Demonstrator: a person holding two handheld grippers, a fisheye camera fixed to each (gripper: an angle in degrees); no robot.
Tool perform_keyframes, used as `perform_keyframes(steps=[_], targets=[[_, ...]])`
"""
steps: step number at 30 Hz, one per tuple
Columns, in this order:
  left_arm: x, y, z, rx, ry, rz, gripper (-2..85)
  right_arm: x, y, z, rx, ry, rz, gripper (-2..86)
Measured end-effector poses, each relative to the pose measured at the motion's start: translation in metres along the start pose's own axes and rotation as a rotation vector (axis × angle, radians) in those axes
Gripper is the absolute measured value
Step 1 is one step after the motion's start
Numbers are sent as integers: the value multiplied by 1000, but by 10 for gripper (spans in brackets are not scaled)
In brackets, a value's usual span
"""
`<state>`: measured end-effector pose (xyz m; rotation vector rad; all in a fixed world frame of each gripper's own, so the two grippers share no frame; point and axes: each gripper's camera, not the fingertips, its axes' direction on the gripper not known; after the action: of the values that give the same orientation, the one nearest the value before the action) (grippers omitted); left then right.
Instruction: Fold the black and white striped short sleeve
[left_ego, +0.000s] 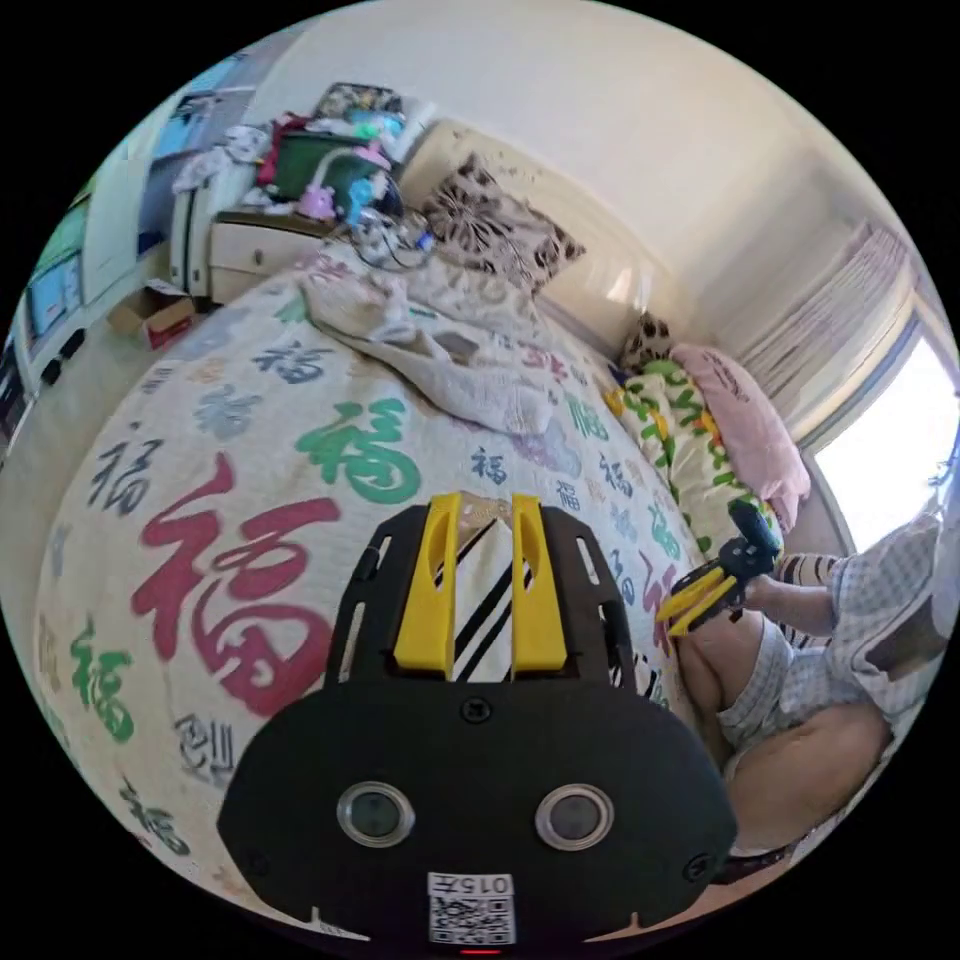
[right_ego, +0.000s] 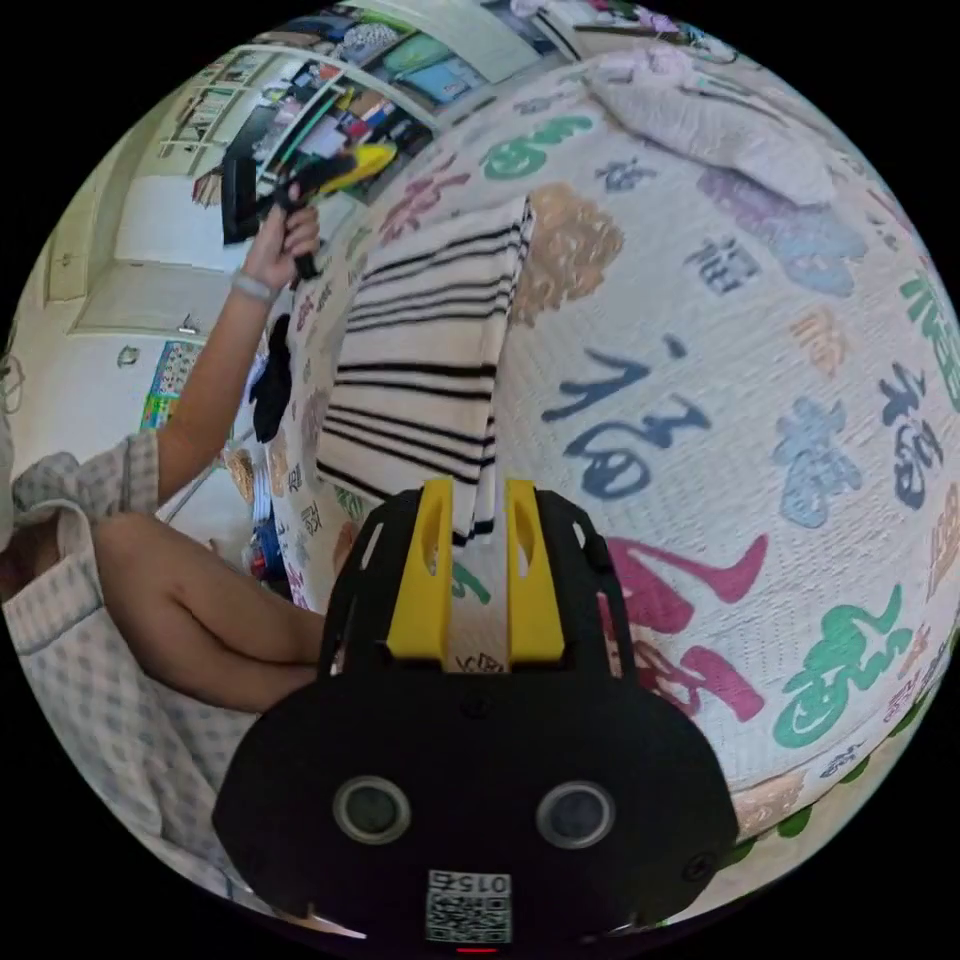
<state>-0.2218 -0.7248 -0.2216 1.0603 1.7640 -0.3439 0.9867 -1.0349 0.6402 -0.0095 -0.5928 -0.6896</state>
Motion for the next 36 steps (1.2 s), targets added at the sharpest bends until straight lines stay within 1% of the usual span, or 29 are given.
perform_keyframes(steps=[1, 2, 4, 6, 8, 11, 14, 17, 21, 22, 24, 26, 28, 29, 30, 33, 36], targets=[[-15, 17, -32, 56, -33, -49, 81, 4, -9, -16, 81, 5, -11, 79], [-32, 36, -56, 75, -82, -109, 86, 8, -25, -28, 138, 4, -30, 76], [-59, 65, -75, 54, -138, -218, 94, 12, -56, -34, 185, 11, -60, 74], [-84, 92, -81, 43, -85, -324, 99, 18, -93, -29, 203, 10, -61, 72], [-105, 117, -76, 26, -3, -405, 101, 26, -140, -14, 198, -44, -39, 68], [-123, 135, -69, -7, 24, -471, 92, 29, -182, 5, 151, 11, -8, 64], [-139, 145, -75, 14, 64, -512, 59, 32, -203, 12, 115, 24, 9, 47], [-150, 148, -89, 3, 31, -501, 5, 36, -212, 12, 84, 12, -7, 21], [-166, 156, -116, 48, -14, -511, -2, 42, -216, 5, 94, -4, -20, 8], [-171, 159, -123, 69, -6, -513, 2, 45, -217, 5, 99, -14, -22, 6], [-177, 163, -130, 75, 74, -510, 20, 50, -217, 4, 118, -49, -14, 5], [-181, 167, -129, 34, 127, -520, 98, 57, -216, 1, 142, -105, 2, 4], [-181, 168, -128, 26, 152, -503, 85, 60, -217, -1, 143, -118, 1, 4], [-181, 167, -127, 19, 163, -494, 41, 61, -219, -3, 139, -115, -4, 4], [-182, 167, -127, 17, 163, -498, 19, 61, -220, -4, 136, -112, -9, 4], [-191, 173, -137, 44, 165, -517, 4, 61, -224, -9, 122, -68, -32, 3], [-205, 189, -148, 68, 222, -555, 3, 65, -229, -8, 107, -61, -51, 7]])
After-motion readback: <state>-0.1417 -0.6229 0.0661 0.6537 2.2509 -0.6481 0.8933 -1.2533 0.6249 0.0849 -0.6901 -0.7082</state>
